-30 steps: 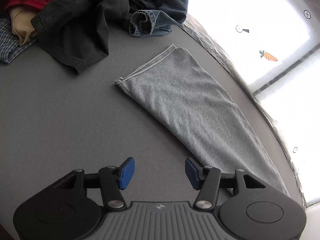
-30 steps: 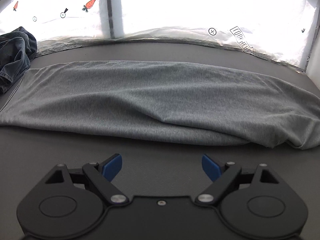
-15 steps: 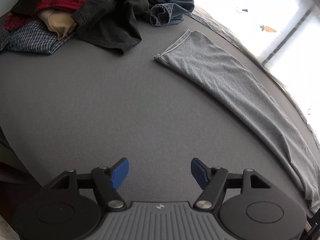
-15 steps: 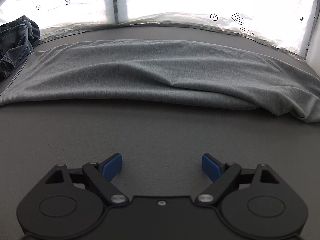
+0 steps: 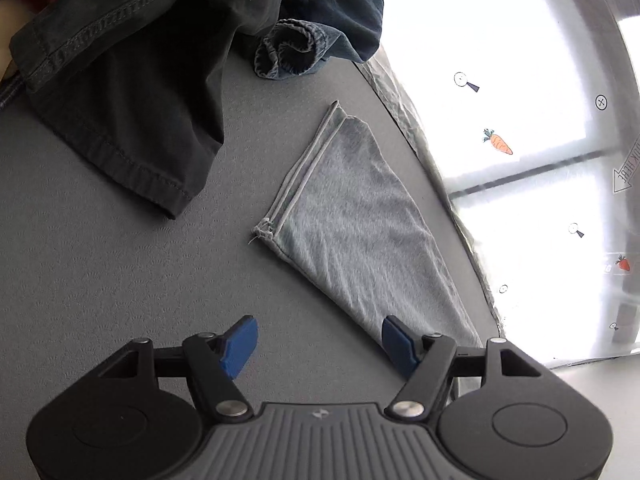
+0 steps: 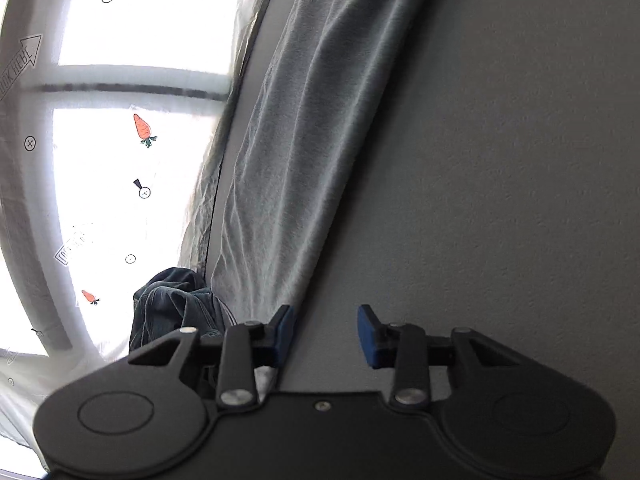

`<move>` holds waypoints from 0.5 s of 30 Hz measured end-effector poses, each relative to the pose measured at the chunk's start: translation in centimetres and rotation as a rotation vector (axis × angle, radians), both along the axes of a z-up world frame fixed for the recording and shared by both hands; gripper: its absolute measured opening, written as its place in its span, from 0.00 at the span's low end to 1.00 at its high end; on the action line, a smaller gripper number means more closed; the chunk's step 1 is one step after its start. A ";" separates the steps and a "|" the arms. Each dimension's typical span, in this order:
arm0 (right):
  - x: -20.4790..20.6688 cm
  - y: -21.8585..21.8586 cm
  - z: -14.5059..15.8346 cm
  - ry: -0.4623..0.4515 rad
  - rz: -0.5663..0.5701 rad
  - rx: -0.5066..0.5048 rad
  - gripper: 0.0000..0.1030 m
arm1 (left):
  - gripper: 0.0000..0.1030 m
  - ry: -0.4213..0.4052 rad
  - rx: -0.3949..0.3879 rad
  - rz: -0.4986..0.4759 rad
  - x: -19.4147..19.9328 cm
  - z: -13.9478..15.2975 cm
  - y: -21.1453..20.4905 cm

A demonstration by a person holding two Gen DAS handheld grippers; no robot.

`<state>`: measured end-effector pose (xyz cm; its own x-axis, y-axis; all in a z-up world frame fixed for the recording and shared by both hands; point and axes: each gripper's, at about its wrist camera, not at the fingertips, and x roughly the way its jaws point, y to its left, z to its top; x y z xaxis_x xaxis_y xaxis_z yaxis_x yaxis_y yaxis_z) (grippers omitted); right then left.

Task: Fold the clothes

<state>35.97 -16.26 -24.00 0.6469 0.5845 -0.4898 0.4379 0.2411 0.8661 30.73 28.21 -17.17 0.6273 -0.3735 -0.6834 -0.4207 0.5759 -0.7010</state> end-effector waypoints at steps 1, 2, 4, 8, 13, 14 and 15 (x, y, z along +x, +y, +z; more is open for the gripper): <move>0.0 1.4 -0.6 0.017 -0.029 0.068 0.34 | 0.68 -0.004 -0.025 -0.006 0.8 -0.1 0.7; 0.2 2.7 -0.9 0.029 -0.041 0.113 0.34 | 0.68 -0.008 -0.050 -0.011 1.6 -0.2 1.3; 0.8 5.4 -1.1 0.045 -0.040 0.153 0.33 | 0.68 -0.003 -0.102 0.001 3.0 -0.8 2.5; 2.2 10.0 -1.7 0.088 -0.045 0.195 0.33 | 0.68 0.028 -0.147 0.032 6.4 -2.5 4.5; 3.3 14.2 -2.5 0.156 -0.088 0.266 0.34 | 0.68 0.055 -0.132 0.008 11.2 -3.6 6.3; 3.5 15.1 -2.6 0.170 -0.085 0.267 0.35 | 0.68 0.061 -0.135 0.002 12.0 -3.9 6.6; 3.7 15.9 -2.8 0.185 -0.082 0.269 0.36 | 0.68 0.067 -0.138 -0.004 12.8 -4.1 6.8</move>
<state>39.66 -0.37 -26.77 0.6118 0.6585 -0.4382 0.6017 -0.0279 0.7982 43.52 35.05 -21.29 0.5808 -0.4688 -0.6655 -0.4669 0.4778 -0.7441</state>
